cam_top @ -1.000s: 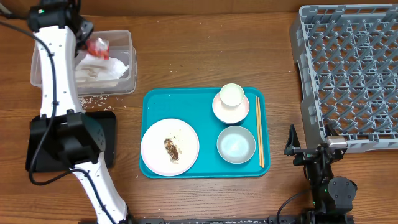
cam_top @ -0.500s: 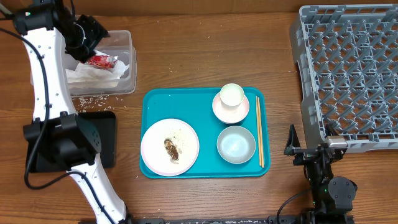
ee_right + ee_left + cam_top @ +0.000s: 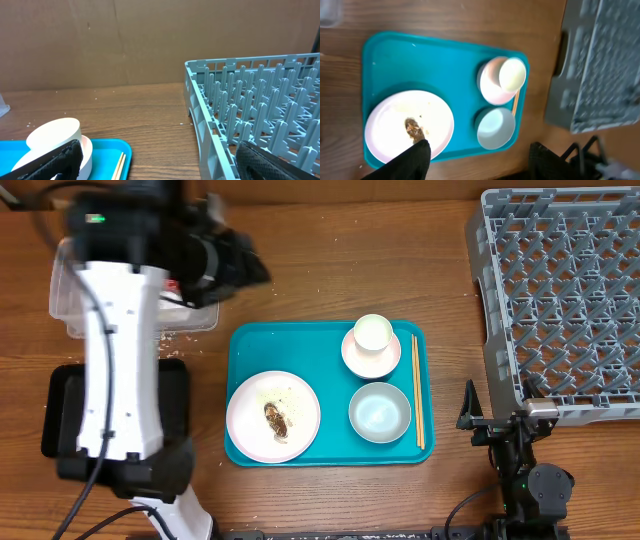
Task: Sort waste into correct bins and load items into the dishwasher
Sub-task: 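Grasp the rim of the white plate with the left gripper, then lift the plate over the black tray and tip rice and scraps off, then return the emptied white plate to the teal tray with the left gripper, then withdraw the left arm to the left side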
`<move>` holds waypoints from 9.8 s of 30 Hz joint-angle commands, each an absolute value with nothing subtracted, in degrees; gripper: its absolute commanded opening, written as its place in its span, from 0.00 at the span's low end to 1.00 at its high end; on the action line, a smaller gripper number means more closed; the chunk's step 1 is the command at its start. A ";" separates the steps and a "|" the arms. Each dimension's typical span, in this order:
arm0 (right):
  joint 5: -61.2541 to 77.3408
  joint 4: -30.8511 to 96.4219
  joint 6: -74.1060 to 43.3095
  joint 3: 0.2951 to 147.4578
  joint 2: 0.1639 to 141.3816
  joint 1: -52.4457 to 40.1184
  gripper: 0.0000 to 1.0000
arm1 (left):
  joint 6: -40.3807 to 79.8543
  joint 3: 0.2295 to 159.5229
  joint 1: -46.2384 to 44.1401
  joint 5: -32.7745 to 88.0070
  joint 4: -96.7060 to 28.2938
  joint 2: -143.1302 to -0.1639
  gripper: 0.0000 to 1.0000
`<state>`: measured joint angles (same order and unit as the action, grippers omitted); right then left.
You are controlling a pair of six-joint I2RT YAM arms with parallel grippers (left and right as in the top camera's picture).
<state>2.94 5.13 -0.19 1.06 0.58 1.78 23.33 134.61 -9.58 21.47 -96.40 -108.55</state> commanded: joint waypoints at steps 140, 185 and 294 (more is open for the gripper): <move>2.61 4.67 0.05 0.47 0.16 1.63 1.00 | 21.45 104.79 19.49 25.71 -78.83 -109.36 0.04; 2.61 4.67 0.05 0.47 0.16 1.63 1.00 | -1.30 104.29 45.80 67.83 -94.54 -109.38 0.04; 42.81 -18.83 -46.48 0.47 0.16 1.58 1.00 | 35.35 117.05 17.98 2.35 -85.82 -102.52 1.00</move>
